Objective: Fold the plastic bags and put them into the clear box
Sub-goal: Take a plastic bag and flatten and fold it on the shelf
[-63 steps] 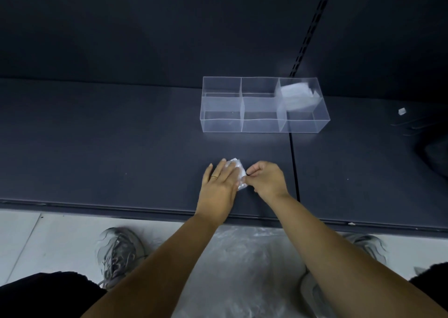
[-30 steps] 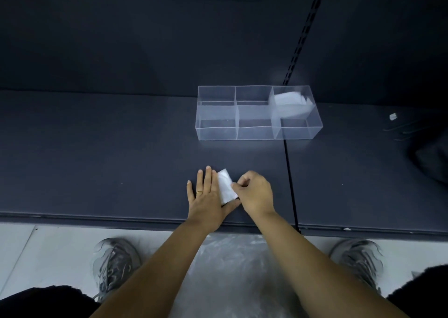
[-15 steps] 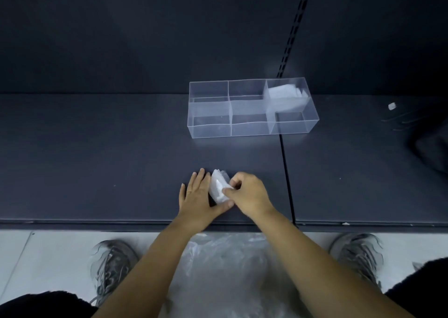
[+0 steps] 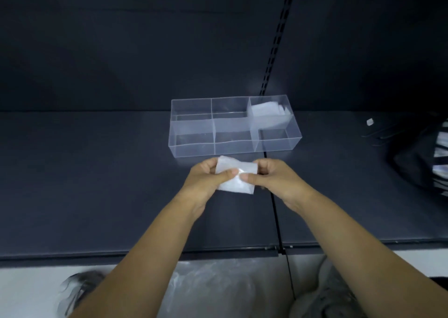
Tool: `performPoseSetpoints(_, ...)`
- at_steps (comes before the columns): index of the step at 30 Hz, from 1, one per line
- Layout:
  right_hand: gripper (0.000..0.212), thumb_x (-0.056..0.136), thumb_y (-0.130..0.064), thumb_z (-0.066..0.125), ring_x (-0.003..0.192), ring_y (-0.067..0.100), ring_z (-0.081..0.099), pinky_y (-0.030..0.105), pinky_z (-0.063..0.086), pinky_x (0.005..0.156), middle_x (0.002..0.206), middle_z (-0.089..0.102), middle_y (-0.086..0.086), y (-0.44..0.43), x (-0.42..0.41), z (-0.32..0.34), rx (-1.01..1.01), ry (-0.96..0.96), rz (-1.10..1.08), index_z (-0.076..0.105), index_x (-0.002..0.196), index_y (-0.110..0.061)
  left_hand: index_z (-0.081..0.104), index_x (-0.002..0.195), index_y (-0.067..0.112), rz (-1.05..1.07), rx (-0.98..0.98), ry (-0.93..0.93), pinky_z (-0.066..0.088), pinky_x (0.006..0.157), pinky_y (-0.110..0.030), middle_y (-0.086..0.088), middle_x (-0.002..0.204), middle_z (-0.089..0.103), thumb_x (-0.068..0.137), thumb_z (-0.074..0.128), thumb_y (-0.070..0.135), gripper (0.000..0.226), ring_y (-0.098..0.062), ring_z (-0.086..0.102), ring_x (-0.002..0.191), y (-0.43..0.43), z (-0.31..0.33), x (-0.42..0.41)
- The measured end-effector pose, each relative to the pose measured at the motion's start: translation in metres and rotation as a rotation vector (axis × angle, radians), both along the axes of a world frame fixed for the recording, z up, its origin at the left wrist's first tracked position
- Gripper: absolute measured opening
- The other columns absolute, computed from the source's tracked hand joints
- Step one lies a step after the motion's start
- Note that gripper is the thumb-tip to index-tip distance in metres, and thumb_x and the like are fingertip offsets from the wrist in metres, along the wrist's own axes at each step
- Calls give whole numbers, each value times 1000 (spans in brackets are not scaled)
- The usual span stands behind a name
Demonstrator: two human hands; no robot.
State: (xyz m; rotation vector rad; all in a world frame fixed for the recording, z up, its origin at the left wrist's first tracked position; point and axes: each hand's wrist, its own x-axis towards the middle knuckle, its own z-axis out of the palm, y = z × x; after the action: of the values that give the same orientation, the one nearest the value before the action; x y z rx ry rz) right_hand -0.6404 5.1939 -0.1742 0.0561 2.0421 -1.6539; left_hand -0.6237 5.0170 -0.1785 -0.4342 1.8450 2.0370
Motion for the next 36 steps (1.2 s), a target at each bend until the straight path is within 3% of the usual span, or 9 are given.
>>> performPoseSetpoints(5, 21, 81, -19, 75, 47, -6, 50, 6, 39, 51, 53, 58, -12, 20, -53, -1, 96, 75, -287, 64, 65, -13, 69, 87, 19, 284, -112, 186, 49, 64, -9, 9, 69, 70, 84, 69, 5, 15, -1, 63, 63, 5, 4, -37)
performPoseSetpoints(7, 27, 81, -16, 76, 54, -3, 53, 9, 42, 54, 61, 60, -7, 31, -89, -2, 122, 146, -453, 59, 60, -14, 67, 88, 23, 291, -361, 317, 46, 67, -5, 9, 77, 67, 88, 65, 8, 14, 3, 60, 70, -2, 0, -47)
performPoseSetpoints(9, 32, 80, -16, 76, 68, 7, 55, 15, 44, 64, 73, 60, 0, 40, -126, -4, 194, 192, -533, 54, 58, -15, 65, 108, 22, 151, -718, 469, 44, 91, -16, 6, 107, 66, 92, 61, 18, 17, 0, 57, 100, -7, -9, -51)
performPoseSetpoints(12, 35, 80, -23, 76, 74, 19, 53, 26, 40, 70, 70, 53, 6, 49, -172, -13, 406, 232, -468, 51, 58, -14, 32, 147, 18, -240, -1164, 577, 2, 119, -35, 1, 154, 31, 96, 49, 41, 58, -17, 18, 144, -4, -33, -50)
performPoseSetpoints(15, 24, 78, -38, 76, 104, 27, 59, 32, 44, 91, 98, 66, 7, 50, -200, -24, 701, 209, -396, 69, 87, -17, -9, 151, 26, -405, -1381, 598, -29, 109, -38, 6, 161, -6, 96, 31, 56, 74, -15, -25, 142, -1, -56, -44)
performPoseSetpoints(18, 30, 76, -45, 73, 117, 30, 50, 36, 36, 94, 120, 58, 7, 45, -210, -30, 993, 267, -324, 70, 94, -21, -17, 146, 25, -395, -1417, 629, -29, 109, -41, 4, 160, -10, 95, 32, 56, 77, -17, -28, 140, -1, -65, -41)
performPoseSetpoints(22, 38, 76, -51, 72, 121, 32, 44, 39, 34, 97, 126, 49, 11, 45, -211, -31, 1137, 256, -235, 69, 99, -21, -21, 145, 26, -406, -1450, 627, -30, 108, -41, 5, 158, -16, 93, 25, 57, 76, -17, -31, 139, 0, -67, -44)
performPoseSetpoints(30, 54, 74, -40, 79, 115, 27, 48, 40, 32, 103, 128, 42, 8, 44, -147, -11, 766, 469, -470, 54, 116, -16, -11, 148, 26, -373, -1324, 527, -25, 112, -36, 5, 157, -20, 96, 24, 53, 69, -13, -30, 141, -12, -72, 7)
performPoseSetpoints(36, 13, 87, -22, 66, 87, 22, 54, 34, 44, 82, 97, 50, 5, -6, 24, -29, 563, 751, -139, 62, 92, -10, -2, 152, 24, -370, -1404, 229, -19, 113, -40, 1, 161, -10, 96, 24, 57, 70, -18, -17, 146, -50, -93, 96)
